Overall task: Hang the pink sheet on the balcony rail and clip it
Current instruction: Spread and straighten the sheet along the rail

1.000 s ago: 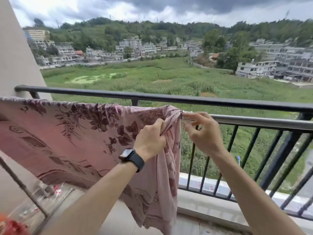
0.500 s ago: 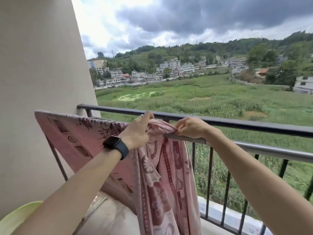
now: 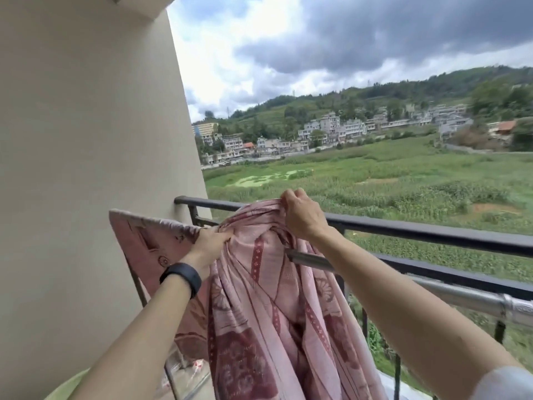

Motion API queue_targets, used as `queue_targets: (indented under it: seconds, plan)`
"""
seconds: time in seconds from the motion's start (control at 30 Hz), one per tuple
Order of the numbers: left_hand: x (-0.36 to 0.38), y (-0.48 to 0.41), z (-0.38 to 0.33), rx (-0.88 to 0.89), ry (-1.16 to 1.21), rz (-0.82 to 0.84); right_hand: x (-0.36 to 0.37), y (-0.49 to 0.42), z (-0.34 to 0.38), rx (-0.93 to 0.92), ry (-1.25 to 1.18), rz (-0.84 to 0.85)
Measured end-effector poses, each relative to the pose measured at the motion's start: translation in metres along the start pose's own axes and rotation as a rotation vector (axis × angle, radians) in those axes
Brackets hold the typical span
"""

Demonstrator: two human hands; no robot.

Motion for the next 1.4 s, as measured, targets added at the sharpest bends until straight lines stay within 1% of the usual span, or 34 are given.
queue_targets:
  seconds: [0.03,0.07,0.1,0.13,0.23,0.27,0.3,0.33,0.37,0.4,0.43,0.47,0.5,0.53,0.57,0.63,0.73,0.8,0.83,0.9,0.93,0.97,1.0,1.07,1.1,1.13,1.17,1.2,1.23,1.27,1.3,1.33,1.37,1.4]
  plan:
    - [-0.012,-0.012,0.01,-0.074,0.05,0.088,0.01,-0.017,0.007,-0.004,-0.024,0.089]
    - [-0.028,-0.021,0.013,-0.094,0.003,0.12,0.019,-0.035,0.015,-0.021,-0.024,0.159]
    - [-0.047,-0.032,0.013,-0.062,-0.089,0.085,0.028,-0.052,0.023,-0.039,-0.024,0.191]
    - [-0.067,-0.044,0.009,0.001,-0.198,-0.014,0.036,-0.068,0.033,-0.06,-0.041,0.18]
    - [-0.12,-0.078,-0.008,0.149,-0.489,-0.392,0.062,-0.105,0.068,-0.114,-0.207,0.059]
    - [-0.126,-0.085,-0.01,0.192,-0.621,-0.473,0.071,-0.112,0.075,-0.117,-0.261,0.047]
    - [-0.124,-0.088,-0.01,0.255,-0.731,-0.513,0.077,-0.116,0.078,-0.122,-0.278,0.065]
    - [-0.119,-0.091,-0.002,0.343,-0.794,-0.536,0.082,-0.117,0.078,-0.127,-0.246,0.096]
    - [-0.11,-0.086,0.009,0.468,-0.828,-0.551,0.084,-0.115,0.074,-0.113,-0.2,0.136]
    - [-0.099,-0.077,0.023,0.608,-0.842,-0.564,0.085,-0.113,0.069,-0.08,-0.193,0.199]
    - [-0.088,-0.067,0.041,0.718,-0.848,-0.561,0.085,-0.11,0.064,-0.038,-0.228,0.312]
    - [-0.076,-0.055,0.057,0.782,-0.887,-0.553,0.083,-0.106,0.062,0.017,-0.278,0.479]
    - [-0.065,-0.047,0.068,0.782,-0.979,-0.533,0.082,-0.102,0.061,0.078,-0.297,0.669]
    - [-0.055,-0.043,0.076,0.729,-1.081,-0.505,0.084,-0.099,0.061,0.124,-0.282,0.824]
    - [-0.049,-0.043,0.083,0.668,-1.15,-0.48,0.087,-0.097,0.06,0.147,-0.257,0.924]
    - [-0.046,-0.047,0.086,0.638,-1.193,-0.455,0.096,-0.099,0.06,0.143,-0.235,0.994]
    - [-0.061,-0.05,0.07,0.643,-1.104,-0.285,0.101,-0.109,0.059,0.092,-0.236,1.016]
    - [-0.079,-0.048,0.055,0.622,-1.056,-0.239,0.102,-0.113,0.059,0.059,-0.229,0.993]
    - [-0.086,-0.048,0.046,0.634,-1.046,-0.251,0.102,-0.115,0.061,0.032,-0.214,0.953]
    - [-0.1,-0.056,0.029,0.592,-1.007,-0.237,0.099,-0.118,0.069,-0.052,-0.156,0.799]
    - [-0.106,-0.061,0.02,0.549,-0.896,-0.198,0.099,-0.12,0.073,-0.093,-0.135,0.714]
    - [-0.113,-0.069,0.015,0.476,-0.71,-0.153,0.1,-0.123,0.078,-0.112,-0.149,0.656]
    - [-0.118,-0.076,0.011,0.375,-0.471,-0.099,0.101,-0.125,0.084,-0.111,-0.214,0.618]
    - [-0.122,-0.086,0.011,0.122,0.039,0.031,0.106,-0.133,0.094,-0.019,-0.427,0.597]
    - [-0.123,-0.09,0.014,0.033,0.219,0.069,0.111,-0.138,0.097,0.059,-0.512,0.611]
    - [-0.126,-0.095,0.018,-0.018,0.276,0.067,0.116,-0.142,0.1,0.127,-0.57,0.641]
    - [-0.131,-0.101,0.024,-0.026,0.209,0.042,0.122,-0.144,0.103,0.183,-0.565,0.675]
    - [-0.139,-0.107,0.031,0.0,-0.007,-0.009,0.129,-0.146,0.105,0.19,-0.497,0.68]
    - [-0.148,-0.112,0.037,0.04,-0.31,-0.099,0.135,-0.148,0.106,0.146,-0.346,0.649]
    - [-0.156,-0.113,0.044,0.071,-0.579,-0.197,0.14,-0.149,0.107,0.078,-0.165,0.576]
    - [-0.16,-0.11,0.051,0.116,-0.749,-0.275,0.142,-0.149,0.106,0.014,-0.023,0.477]
    - [-0.158,-0.104,0.056,0.2,-0.803,-0.332,0.143,-0.149,0.105,-0.031,0.012,0.402]
    - [-0.154,-0.095,0.059,0.301,-0.766,-0.369,0.14,-0.148,0.102,-0.045,-0.048,0.378]
    - [-0.146,-0.086,0.061,0.399,-0.718,-0.398,0.136,-0.146,0.099,-0.045,-0.163,0.404]
Point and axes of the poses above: each hand's wrist, its own y-axis away from the middle knuckle, its own x-axis out of the palm, z = x × y, the point moved 2 cm from there along -y, towards the middle knuckle, and after that the axes turned 2 degrees about z, right-handed, at the moved point
